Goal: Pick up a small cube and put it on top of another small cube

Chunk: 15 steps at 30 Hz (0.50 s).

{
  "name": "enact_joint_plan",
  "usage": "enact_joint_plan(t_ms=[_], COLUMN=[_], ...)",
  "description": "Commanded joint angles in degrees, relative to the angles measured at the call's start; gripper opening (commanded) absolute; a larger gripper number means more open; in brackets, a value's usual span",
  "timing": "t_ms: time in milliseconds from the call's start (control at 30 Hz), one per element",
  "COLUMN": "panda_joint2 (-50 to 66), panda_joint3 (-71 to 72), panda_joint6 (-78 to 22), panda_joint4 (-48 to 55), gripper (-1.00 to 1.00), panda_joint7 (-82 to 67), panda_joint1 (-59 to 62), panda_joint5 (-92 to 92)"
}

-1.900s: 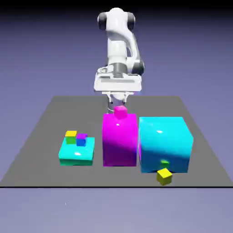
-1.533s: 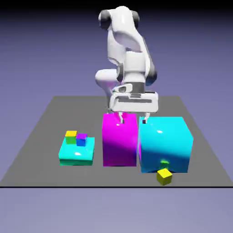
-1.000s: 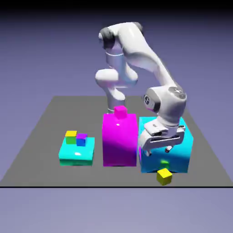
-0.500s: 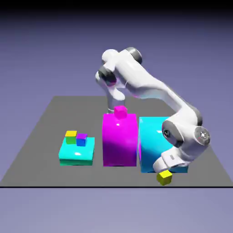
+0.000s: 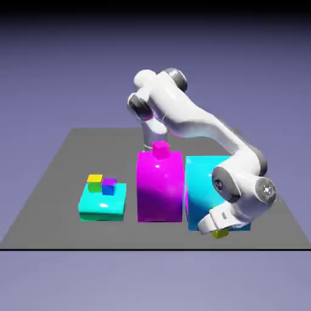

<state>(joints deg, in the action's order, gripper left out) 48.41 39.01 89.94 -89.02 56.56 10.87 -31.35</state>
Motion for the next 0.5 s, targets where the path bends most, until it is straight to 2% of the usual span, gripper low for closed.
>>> enact_joint_plan(t_ms=[0,467], panda_joint2=[-2.1,-31.1], panda_joint3=[-1.1,-16.9], panda_joint6=[-0.1,-1.1], panda_joint4=[-1.6,-24.0], gripper=[-1.0,-1.0], panda_joint7=[-1.0,-15.7], panda_joint1=[0.6,8.7], panda_joint5=[0.2,4.1])
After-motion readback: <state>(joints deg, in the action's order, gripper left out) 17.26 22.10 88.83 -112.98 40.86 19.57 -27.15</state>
